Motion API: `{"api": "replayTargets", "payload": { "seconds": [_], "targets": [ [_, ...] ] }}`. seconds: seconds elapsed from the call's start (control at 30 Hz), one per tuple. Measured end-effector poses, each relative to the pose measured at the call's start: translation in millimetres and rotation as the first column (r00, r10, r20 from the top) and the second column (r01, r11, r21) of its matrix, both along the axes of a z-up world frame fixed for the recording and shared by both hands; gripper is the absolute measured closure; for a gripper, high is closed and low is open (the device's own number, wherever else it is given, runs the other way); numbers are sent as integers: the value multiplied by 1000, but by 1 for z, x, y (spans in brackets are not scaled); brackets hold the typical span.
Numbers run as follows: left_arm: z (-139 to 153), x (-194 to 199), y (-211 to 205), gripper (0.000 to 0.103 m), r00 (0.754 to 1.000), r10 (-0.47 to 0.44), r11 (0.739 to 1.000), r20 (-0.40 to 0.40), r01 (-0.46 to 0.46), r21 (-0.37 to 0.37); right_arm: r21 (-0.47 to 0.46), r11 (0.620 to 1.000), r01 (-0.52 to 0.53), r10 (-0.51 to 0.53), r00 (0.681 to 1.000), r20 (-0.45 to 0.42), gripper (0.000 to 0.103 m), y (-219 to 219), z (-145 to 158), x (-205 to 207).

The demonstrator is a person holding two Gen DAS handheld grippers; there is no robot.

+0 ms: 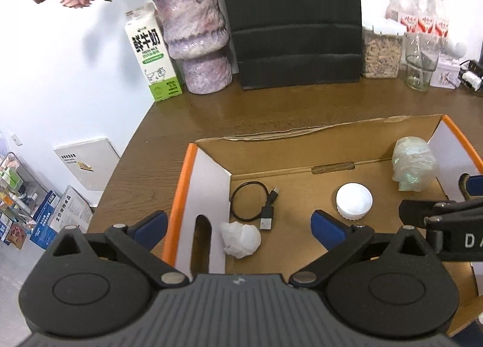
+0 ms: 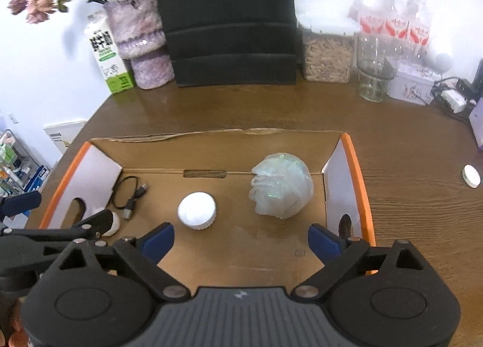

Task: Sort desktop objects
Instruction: 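Withdraw both grippers from the box back over the table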

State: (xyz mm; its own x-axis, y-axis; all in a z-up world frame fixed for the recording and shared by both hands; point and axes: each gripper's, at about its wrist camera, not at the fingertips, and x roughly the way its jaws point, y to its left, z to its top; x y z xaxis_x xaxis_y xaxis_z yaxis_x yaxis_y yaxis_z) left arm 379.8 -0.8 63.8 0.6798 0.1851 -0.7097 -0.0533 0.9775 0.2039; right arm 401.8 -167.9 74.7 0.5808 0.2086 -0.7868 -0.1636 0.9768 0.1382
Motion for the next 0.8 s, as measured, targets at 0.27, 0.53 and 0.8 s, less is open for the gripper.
{"api": "replayTargets", "payload": {
  "seconds": [0.27, 0.53, 0.8],
  "targets": [
    [24, -49, 12, 0, 997, -4, 1000, 80, 5, -21, -10, 999, -36, 36, 996, 84, 0, 2, 29, -47],
    [35, -119, 26, 0, 986, -29, 996, 162, 42, -77, -30, 995, -94, 98, 980, 172, 0, 2, 46, -115],
    [15, -197, 35, 0, 972, -34, 991, 234, 63, -116, -55, 990, -129, 139, 961, 238, 0, -5, 29, -196]
  ]
}}
